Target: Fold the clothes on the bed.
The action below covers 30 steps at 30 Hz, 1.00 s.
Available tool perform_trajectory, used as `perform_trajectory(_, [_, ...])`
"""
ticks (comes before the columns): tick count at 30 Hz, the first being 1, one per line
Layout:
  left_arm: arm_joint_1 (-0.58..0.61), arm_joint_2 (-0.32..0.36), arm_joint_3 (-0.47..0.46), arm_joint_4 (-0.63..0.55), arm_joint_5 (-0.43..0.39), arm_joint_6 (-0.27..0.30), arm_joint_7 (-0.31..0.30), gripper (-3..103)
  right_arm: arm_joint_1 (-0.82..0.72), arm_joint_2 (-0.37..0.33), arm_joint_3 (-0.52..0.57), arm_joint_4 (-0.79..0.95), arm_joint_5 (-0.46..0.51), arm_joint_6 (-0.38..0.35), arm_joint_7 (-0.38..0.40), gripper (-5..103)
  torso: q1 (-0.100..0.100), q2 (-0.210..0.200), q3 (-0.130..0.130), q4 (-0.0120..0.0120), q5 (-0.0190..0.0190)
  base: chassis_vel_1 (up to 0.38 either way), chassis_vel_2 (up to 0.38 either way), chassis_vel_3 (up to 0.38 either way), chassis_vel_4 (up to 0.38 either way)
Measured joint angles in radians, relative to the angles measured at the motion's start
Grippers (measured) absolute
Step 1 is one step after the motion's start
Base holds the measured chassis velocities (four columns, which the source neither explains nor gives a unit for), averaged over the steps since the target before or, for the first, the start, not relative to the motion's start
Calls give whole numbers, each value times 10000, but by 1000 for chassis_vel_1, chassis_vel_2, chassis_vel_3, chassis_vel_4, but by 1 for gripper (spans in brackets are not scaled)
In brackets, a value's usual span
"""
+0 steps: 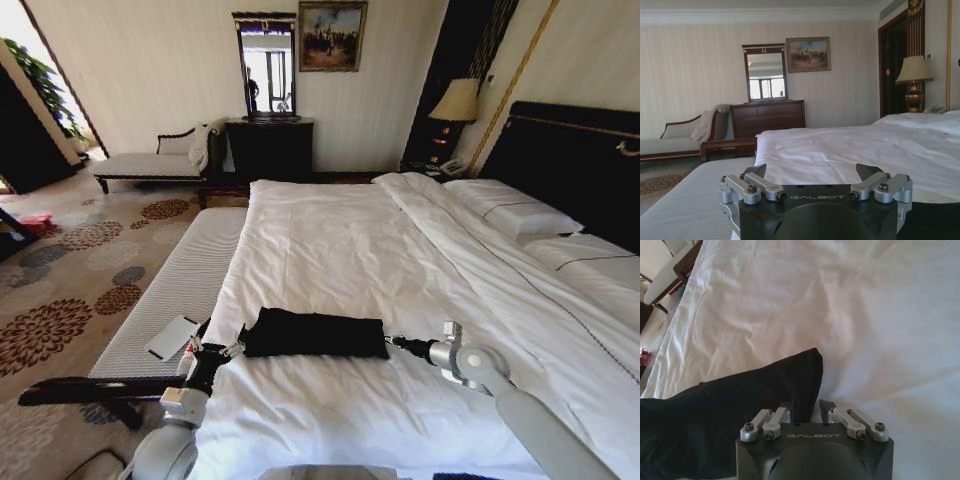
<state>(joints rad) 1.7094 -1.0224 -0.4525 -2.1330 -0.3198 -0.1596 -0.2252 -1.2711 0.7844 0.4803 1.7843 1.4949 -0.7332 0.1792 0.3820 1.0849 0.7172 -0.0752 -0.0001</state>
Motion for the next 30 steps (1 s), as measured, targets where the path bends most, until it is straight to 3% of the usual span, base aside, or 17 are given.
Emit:
perform_trajectory(7, [0, 0, 0, 0, 0, 0, 0, 100, 14, 133, -151, -194, 310, -11, 131, 58, 0, 0, 0, -1, 2, 0, 0, 0, 0])
perform_trajectory(9, [0, 0, 0, 0, 0, 0, 0, 100, 34, 141, -185, -225, 360, -11, 154, 58, 0, 0, 0, 0, 2, 0, 0, 0, 0])
perform_trajectory(10, [0, 0, 0, 0, 0, 0, 0, 100, 71, 145, -262, -260, 559, -12, 217, 69, 0, 0, 0, 1, 1, 0, 0, 0, 0])
perform_trajectory(12, [0, 0, 0, 0, 0, 0, 0, 100, 78, 143, -283, -260, 617, -12, 227, 69, 0, 0, 0, 1, 1, 0, 0, 0, 0])
perform_trajectory(15, [0, 0, 0, 0, 0, 0, 0, 100, 145, 120, -411, -256, 713, -14, 227, 85, 0, 0, 0, 0, 1, 0, 0, 0, 0])
perform_trajectory(17, [0, 0, 0, 0, 0, 0, 0, 100, 156, 116, -428, -257, 713, -15, 223, 85, 0, 0, 0, 1, 1, 0, 0, 0, 0])
perform_trajectory(20, [0, 0, 0, 0, 0, 0, 0, 100, 222, 98, -588, -293, 713, -16, 198, 99, 0, 0, 0, 0, 0, 0, 0, 0, 0])
perform_trajectory(30, [0, 0, 0, 0, 0, 0, 0, 100, 604, 379, -1173, -319, 585, -20, 314, 100, 0, 0, 0, -1, 0, 0, 0, 0, 0])
